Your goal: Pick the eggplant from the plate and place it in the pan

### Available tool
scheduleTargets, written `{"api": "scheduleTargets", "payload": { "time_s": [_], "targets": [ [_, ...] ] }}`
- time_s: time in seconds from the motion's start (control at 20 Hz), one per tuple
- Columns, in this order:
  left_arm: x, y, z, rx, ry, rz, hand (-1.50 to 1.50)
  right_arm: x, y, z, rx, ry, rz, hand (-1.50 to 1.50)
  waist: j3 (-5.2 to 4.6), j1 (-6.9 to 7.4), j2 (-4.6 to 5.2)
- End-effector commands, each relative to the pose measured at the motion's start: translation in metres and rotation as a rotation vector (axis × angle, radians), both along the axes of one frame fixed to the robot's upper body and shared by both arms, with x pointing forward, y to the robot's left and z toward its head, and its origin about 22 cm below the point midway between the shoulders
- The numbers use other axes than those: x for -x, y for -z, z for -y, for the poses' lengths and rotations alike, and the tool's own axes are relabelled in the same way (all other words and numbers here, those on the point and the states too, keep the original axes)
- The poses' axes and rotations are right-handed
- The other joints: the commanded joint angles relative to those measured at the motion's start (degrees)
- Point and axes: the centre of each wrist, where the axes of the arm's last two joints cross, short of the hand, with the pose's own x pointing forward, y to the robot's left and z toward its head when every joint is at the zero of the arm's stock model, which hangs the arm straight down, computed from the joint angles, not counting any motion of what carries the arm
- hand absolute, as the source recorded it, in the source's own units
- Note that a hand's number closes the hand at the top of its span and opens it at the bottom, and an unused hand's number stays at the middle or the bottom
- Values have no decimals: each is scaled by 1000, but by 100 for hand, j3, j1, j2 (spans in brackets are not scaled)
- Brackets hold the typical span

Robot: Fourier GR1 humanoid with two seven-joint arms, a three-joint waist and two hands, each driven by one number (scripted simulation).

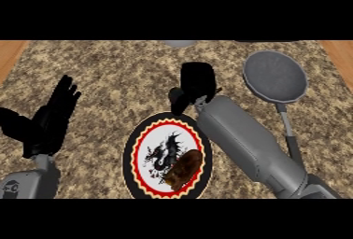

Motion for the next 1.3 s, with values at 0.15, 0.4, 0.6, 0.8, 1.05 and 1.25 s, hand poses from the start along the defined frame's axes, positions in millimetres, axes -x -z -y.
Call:
{"api": "scheduleTargets", "payload": {
  "time_s": [0.15,0.4,0.6,0.8,1.05,1.25],
  "targets": [
    [8,7,8,7,10,-8,0,17,-86,-24,58,91,353,150,4,-24,-10],
    [-1,11,-4,19,9,12,0,27,-129,-9,6,160,374,150,3,18,46],
    [7,-15,5,8,25,4,0,9,-110,31,-11,251,398,150,8,102,59],
    [5,1,6,-3,19,7,0,4,-145,63,-46,303,420,150,6,78,59],
    [-8,-12,2,-3,-3,7,0,-4,-115,139,-92,346,468,150,9,32,72],
    [7,1,5,0,19,34,0,-24,-108,198,-128,393,503,150,8,138,92]
  ]
}}
